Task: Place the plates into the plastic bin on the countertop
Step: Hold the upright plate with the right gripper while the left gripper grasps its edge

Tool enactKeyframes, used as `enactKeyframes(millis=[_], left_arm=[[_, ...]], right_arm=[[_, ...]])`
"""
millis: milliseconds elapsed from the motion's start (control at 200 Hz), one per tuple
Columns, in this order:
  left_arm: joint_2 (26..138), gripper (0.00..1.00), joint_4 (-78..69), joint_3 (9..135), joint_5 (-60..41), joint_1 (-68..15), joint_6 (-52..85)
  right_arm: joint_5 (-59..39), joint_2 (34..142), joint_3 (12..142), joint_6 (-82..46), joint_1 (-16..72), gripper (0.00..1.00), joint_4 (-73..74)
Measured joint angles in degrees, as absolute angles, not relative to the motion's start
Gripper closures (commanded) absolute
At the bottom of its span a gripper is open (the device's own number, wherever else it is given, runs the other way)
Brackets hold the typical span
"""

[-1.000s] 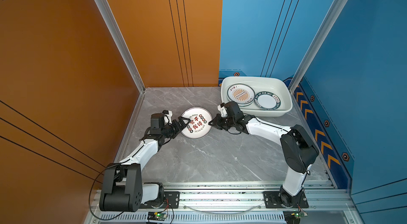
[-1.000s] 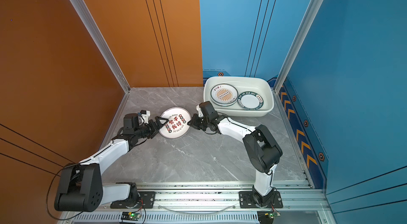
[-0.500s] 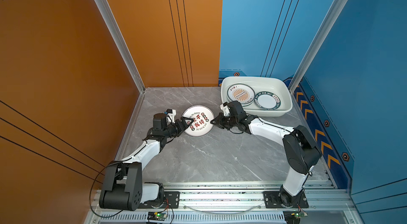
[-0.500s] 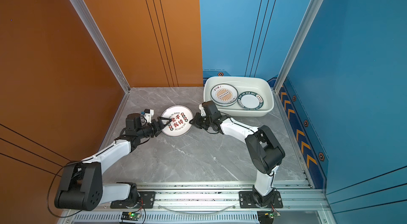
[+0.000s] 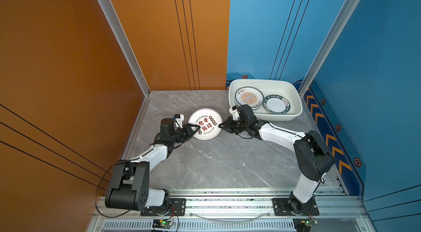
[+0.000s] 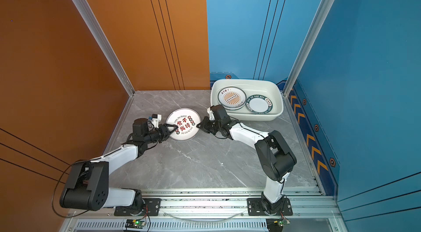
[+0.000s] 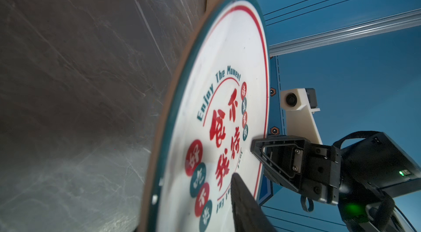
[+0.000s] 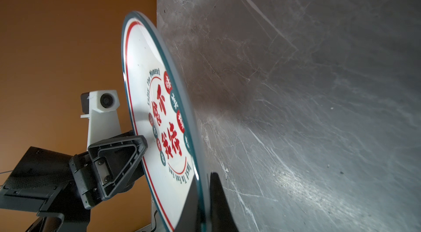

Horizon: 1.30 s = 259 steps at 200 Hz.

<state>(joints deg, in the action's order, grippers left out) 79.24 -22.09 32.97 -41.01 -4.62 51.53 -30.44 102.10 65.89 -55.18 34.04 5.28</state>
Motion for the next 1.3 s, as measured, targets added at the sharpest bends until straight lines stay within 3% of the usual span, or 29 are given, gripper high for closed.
enactKeyframes(millis=[310, 350, 396, 611, 746, 881, 1046, 1297], left_arm=[[81.4, 0.84, -24.5, 32.9, -41.6, -5.1, 52.9], [81.5, 0.88, -25.2, 32.9, -42.1, -5.1, 53.3], [81.7, 1.0, -26.0, 32.9, -42.7, -5.1, 54.5], [82.5, 1.0, -27.6, 33.1, -43.4, -5.3, 57.3], [82.6, 1.0, -28.3, 33.1, -43.4, -5.5, 56.8], [82.8, 1.0, -29.2, 33.2, -43.3, -6.7, 56.4], [83.0, 1.0, -29.9, 33.3, -43.1, -7.0, 56.4], [83.6, 1.0, -30.2, 33.4, -42.7, -7.5, 58.0]], right_arm=[[-31.2, 101.7, 64.2, -56.3, 33.3, 1.0, 7.4], [-31.3, 101.7, 63.9, -56.7, 33.1, 1.0, 7.5], [-31.5, 101.7, 63.7, -57.1, 32.8, 1.0, 7.7], [-31.8, 101.7, 62.8, -57.3, 32.4, 1.0, 9.1], [-33.0, 101.7, 61.5, -58.4, 32.2, 0.72, 12.1], [-35.4, 102.4, 60.9, -60.4, 32.2, 0.62, 16.5], [-38.8, 106.4, 60.9, -63.9, 32.2, 0.65, 24.9], [-41.9, 112.1, 59.2, -70.2, 31.7, 0.88, 40.1]])
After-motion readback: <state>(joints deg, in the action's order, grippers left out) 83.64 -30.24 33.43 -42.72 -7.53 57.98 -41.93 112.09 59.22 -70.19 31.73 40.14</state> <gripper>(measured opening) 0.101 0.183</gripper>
